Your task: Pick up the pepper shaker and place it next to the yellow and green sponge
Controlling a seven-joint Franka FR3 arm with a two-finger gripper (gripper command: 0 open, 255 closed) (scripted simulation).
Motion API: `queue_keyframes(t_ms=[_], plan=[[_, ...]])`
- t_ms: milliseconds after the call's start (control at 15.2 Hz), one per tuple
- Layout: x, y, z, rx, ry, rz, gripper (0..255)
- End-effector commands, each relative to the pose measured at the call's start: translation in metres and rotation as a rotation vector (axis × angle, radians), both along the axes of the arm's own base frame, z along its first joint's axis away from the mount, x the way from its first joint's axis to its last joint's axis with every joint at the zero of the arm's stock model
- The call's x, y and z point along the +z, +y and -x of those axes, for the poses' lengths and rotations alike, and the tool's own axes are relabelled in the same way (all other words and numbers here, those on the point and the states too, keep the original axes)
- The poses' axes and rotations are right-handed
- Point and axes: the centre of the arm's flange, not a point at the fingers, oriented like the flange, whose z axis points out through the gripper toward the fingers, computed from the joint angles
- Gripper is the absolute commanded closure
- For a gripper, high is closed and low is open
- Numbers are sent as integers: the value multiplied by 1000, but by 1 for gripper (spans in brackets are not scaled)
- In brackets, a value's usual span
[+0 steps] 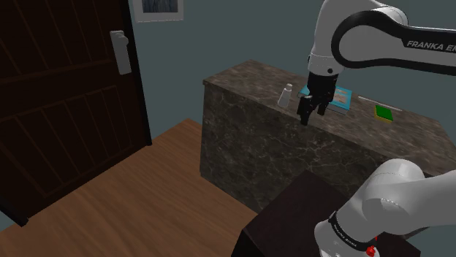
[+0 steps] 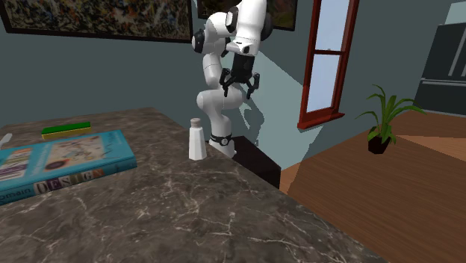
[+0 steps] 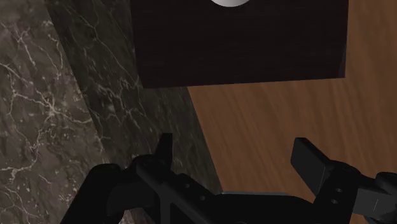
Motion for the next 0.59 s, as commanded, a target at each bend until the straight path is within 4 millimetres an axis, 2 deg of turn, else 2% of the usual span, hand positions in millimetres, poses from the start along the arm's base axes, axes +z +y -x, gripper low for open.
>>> queue_keyframes(t_ms=[0, 528], plan=[[0, 0, 0, 0, 0, 0, 0], [-1, -83, -61, 0, -91, -57, 0]])
